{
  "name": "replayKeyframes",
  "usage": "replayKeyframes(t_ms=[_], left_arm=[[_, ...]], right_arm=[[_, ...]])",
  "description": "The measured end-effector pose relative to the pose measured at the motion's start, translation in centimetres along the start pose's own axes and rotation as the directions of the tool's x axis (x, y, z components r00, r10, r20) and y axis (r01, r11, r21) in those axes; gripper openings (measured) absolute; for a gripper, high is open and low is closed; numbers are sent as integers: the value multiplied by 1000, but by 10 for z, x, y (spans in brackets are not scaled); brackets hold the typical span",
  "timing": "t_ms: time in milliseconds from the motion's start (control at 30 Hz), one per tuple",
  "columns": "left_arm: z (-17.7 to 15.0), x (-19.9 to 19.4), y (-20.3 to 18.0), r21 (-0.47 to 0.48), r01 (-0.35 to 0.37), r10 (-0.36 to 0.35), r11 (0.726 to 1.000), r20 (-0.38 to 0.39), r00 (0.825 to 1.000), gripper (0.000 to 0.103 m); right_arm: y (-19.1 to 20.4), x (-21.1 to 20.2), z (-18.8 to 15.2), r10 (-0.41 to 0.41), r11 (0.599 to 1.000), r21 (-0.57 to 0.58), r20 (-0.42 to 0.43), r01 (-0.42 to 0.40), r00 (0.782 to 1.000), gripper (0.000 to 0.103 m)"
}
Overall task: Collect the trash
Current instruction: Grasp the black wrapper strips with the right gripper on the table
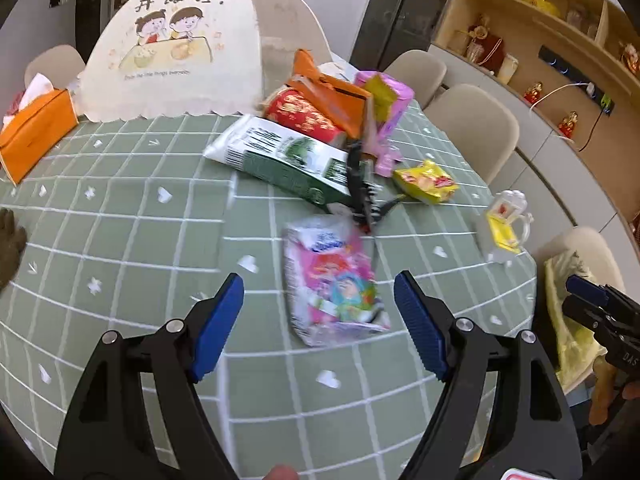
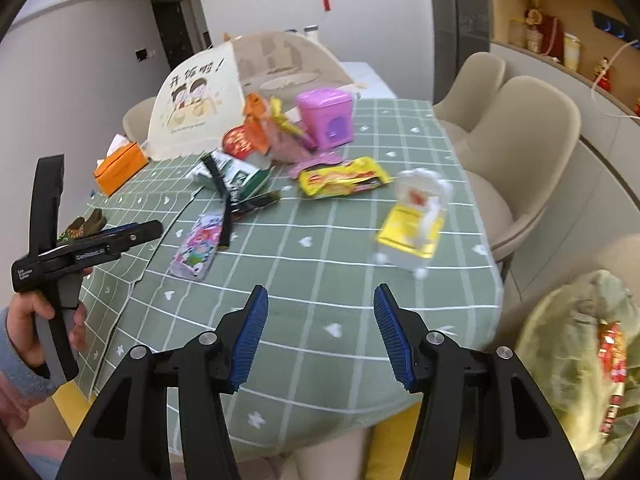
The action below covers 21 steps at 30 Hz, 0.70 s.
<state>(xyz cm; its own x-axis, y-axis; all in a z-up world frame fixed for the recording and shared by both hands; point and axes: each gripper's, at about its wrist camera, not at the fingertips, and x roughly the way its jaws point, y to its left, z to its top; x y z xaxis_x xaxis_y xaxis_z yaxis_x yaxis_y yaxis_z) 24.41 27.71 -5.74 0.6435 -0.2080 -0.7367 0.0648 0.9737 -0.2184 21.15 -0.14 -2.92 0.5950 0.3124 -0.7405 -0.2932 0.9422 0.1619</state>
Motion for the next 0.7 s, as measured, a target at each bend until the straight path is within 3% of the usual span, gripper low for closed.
replayKeyframes(t_ms=[100,200,267,433,467,533,633,700], left_arm=[[4,-2,19,-19,-73,73,997,-8,997,74],[6,-4,43,-67,-84,82,994,-32,996,74],[4,-4,52,-51,-114,112,992,-42,993,74],[-1,-2,64,-33,-115,112,993,-82,990,74],[-2,-1,65,-29,-113,109,993,-97,989,73],[-5,1,66,-14,-106,104,994,-115,988,71],[-7,3,67,-8,-97,95,995,-123,988,71],[-8,4,68,-16,-87,85,996,-126,988,71]], right_arm=[[19,22,12,33,998,-45,-3,-33,999,52],[51,53,30,45,988,-149,6,-44,999,52],[71,78,45,59,974,-218,6,-56,998,52],[101,141,75,57,960,-274,-17,-60,998,51],[104,151,78,50,960,-274,-31,-56,998,49],[105,170,83,54,964,-255,-84,-74,995,27],[96,164,82,100,973,-200,-76,-113,992,24],[90,154,79,84,979,-182,-67,-95,994,23]])
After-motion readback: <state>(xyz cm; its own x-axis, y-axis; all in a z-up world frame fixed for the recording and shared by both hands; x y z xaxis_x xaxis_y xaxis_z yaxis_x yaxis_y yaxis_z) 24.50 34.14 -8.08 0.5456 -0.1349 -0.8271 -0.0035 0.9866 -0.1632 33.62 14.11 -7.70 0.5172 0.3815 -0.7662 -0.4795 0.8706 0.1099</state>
